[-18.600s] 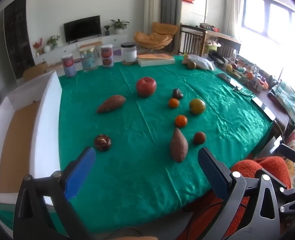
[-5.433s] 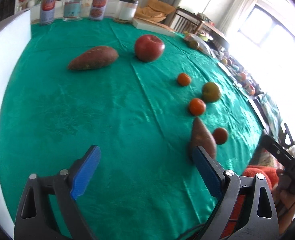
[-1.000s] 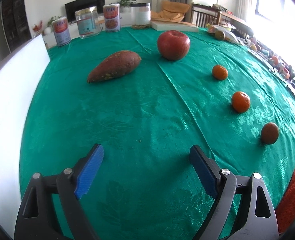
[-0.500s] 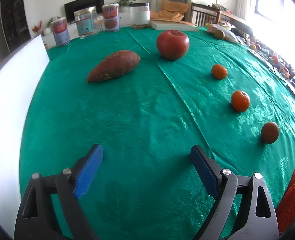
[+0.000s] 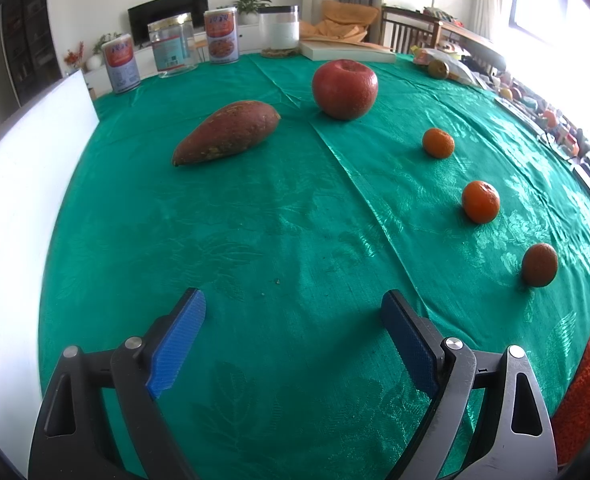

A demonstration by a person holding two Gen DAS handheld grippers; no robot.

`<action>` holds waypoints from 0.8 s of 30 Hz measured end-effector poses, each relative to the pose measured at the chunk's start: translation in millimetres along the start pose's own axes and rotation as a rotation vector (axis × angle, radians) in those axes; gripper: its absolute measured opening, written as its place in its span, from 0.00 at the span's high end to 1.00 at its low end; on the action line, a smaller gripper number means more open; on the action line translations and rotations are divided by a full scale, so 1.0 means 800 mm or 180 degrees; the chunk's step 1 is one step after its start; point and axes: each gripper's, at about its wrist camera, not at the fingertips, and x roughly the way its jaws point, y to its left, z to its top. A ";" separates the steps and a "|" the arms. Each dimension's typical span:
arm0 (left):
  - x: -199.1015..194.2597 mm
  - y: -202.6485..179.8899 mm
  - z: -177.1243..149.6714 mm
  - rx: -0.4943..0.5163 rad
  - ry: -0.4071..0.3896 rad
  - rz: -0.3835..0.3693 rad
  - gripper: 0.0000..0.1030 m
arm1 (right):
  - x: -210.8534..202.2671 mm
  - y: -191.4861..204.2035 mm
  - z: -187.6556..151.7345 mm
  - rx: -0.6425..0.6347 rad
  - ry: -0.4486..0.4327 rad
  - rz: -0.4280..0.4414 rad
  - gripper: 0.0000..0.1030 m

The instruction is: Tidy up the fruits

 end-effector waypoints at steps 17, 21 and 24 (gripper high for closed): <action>0.000 0.000 -0.001 0.0008 0.0006 -0.0012 0.11 | 0.000 0.000 0.000 0.0005 -0.0002 0.0005 0.19; 0.000 -0.001 -0.003 0.0034 0.0016 -0.0069 0.10 | -0.003 -0.001 0.001 0.0045 -0.0018 0.0035 0.19; -0.002 0.004 -0.002 0.0005 0.0006 -0.0187 0.10 | -0.002 -0.002 0.002 0.0067 -0.0005 0.0056 0.19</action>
